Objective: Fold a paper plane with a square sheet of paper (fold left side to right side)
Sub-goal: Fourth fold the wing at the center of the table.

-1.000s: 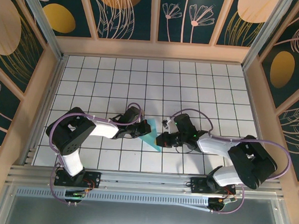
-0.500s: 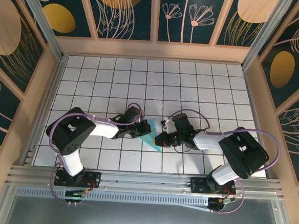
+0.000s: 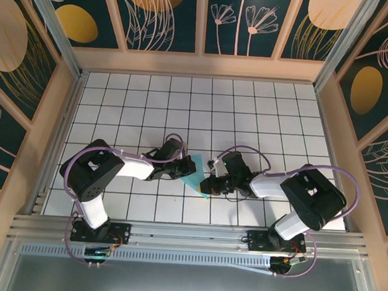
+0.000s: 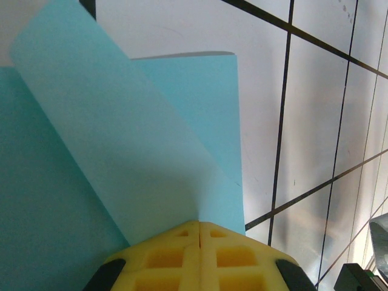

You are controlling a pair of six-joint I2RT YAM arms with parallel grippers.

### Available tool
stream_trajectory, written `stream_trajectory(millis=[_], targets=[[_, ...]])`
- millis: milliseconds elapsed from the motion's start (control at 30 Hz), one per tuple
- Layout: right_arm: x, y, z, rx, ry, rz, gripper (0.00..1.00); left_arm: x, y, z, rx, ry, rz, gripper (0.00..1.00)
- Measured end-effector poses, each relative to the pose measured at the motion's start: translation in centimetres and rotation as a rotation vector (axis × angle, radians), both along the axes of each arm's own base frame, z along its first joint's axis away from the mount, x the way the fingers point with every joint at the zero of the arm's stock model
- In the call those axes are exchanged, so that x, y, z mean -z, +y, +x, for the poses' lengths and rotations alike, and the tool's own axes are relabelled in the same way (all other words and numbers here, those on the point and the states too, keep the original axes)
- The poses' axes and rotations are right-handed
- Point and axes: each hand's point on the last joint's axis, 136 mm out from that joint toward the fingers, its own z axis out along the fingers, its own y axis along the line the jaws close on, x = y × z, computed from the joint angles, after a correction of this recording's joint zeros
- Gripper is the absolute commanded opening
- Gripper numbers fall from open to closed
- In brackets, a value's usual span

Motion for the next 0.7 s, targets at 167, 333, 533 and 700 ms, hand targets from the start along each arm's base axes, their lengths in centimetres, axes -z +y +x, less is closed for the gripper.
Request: stream_trajectory(millis=[167, 333, 533, 700], targets=[[-0.01, 0.18, -0.27, -0.008, 0.0, 0.002, 0.0, 0.0, 0.0, 0.0, 0.0, 0.0, 0.0, 0.0], [0.03, 0.23, -0.35, -0.01, -0.002, 0.0, 0.0, 0.0, 0.0, 0.0, 0.0, 0.0, 0.0, 0.0], [0.26, 0.12, -0.36, -0.004, -0.003, -0.014, 0.0, 0.0, 0.0, 0.0, 0.001, -0.001, 0.0, 0.0], [0.38, 0.03, -0.4, -0.001, -0.002, -0.023, 0.0, 0.0, -0.01, -0.01, 0.001, -0.001, 0.0, 0.0]])
